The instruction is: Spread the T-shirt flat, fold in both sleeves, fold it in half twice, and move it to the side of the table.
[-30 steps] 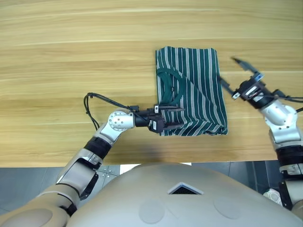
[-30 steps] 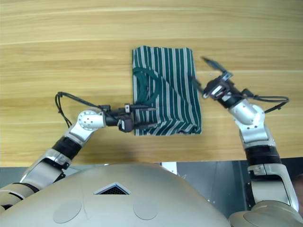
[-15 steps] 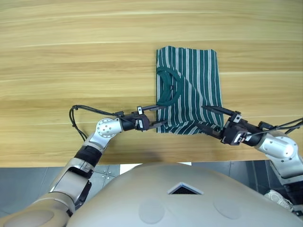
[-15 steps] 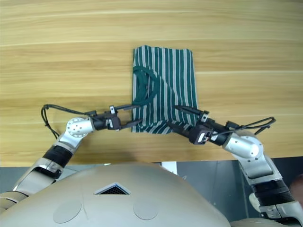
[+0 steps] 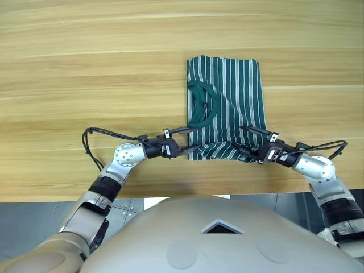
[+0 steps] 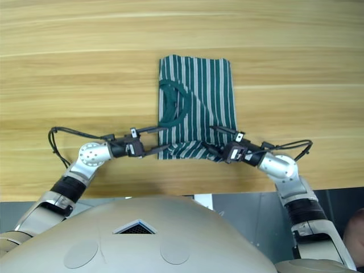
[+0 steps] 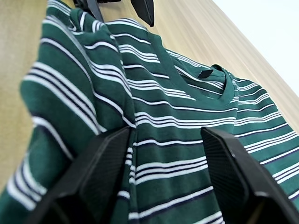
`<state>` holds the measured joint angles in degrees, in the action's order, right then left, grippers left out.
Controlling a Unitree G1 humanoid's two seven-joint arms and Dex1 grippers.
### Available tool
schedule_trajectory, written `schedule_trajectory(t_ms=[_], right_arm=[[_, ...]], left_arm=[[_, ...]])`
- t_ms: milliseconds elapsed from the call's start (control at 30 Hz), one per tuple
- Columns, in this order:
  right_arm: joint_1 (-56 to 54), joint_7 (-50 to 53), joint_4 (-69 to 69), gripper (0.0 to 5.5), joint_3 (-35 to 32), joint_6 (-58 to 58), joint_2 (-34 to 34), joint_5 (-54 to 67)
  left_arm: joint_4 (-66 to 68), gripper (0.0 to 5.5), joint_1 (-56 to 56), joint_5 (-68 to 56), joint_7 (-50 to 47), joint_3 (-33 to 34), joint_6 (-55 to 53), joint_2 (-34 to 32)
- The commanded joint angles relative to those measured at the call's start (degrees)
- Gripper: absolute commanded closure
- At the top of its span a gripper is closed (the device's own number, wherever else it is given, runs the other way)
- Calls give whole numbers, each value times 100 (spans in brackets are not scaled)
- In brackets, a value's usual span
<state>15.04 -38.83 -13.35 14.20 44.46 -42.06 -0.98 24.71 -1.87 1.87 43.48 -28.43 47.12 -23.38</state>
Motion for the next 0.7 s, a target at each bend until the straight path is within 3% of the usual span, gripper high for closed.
schedule_trajectory(t_ms=[33,100,200,267,400,500,600,700], right_arm=[[368,-437,151,267,282,-81,-215,-46],[456,-478,535,267,135,24,-325,402],[259,-183,1669,267,-918,-404,-271,2624],[135,-127,1740,267,-1474,-672,-327,3212],[318,69,4,267,-1893,-44,-826,824],[833,153,-87,267,-1934,178,-798,240],[1614,313,265,267,-1929,294,-888,-789],[2378,456,856,267,-1995,264,-876,-1433]], left_arm=[[391,303,-494,161,71,-88,-201,-148],[400,303,-545,162,78,-102,-198,-155],[126,303,-699,1,123,-98,-204,-200],[-194,303,-827,-98,80,-74,-200,-250],[-2637,303,-1614,-1386,-152,222,-581,-629],[-4006,303,-2063,-1976,-327,798,-914,-1118],[-3874,303,-2400,-1695,-373,2075,-1092,-1893],[-2814,303,-2470,-1054,-137,2553,-1117,-2485]])
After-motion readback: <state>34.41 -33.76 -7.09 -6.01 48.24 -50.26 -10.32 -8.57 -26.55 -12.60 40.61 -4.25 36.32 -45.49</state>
